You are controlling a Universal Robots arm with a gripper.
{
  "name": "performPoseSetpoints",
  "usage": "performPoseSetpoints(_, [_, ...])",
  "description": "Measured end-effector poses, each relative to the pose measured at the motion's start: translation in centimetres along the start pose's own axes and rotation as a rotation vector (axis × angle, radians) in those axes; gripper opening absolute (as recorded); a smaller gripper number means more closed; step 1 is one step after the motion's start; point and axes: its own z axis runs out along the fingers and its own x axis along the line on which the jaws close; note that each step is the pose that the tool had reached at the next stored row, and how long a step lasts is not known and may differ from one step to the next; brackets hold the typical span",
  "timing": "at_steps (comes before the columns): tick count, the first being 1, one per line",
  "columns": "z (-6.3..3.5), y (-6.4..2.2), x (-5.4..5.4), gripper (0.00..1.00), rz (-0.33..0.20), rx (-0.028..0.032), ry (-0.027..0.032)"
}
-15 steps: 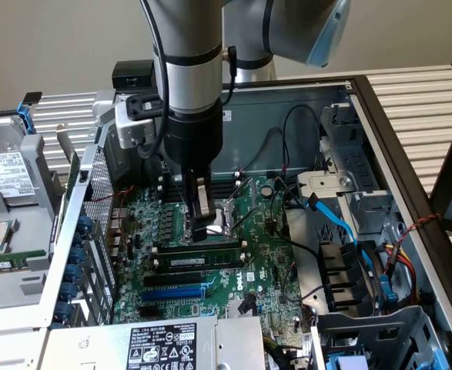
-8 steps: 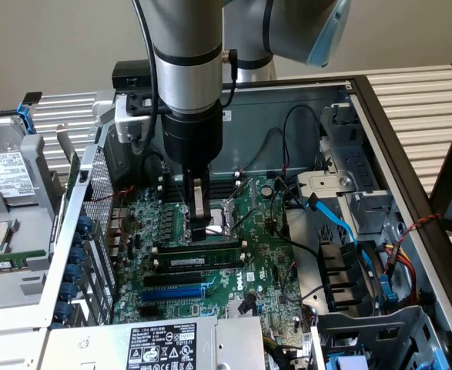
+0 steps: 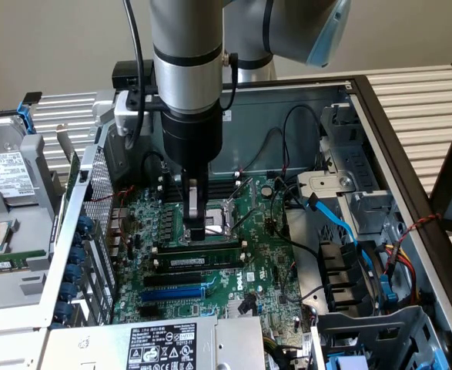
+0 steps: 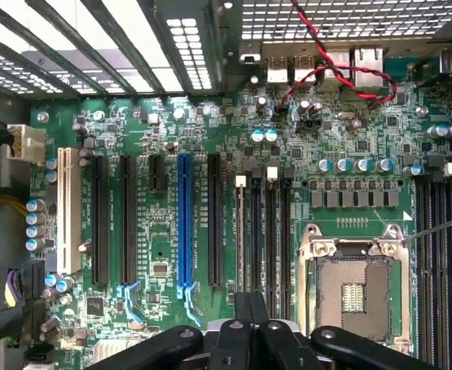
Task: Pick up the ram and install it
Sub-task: 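Press down the ram until it locks into place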
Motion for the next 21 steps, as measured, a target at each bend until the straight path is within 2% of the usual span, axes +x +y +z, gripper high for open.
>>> performPoseSetpoints(21, [0.01,0.00,0.00,0.11,0.324,-0.0108,-0.0081])
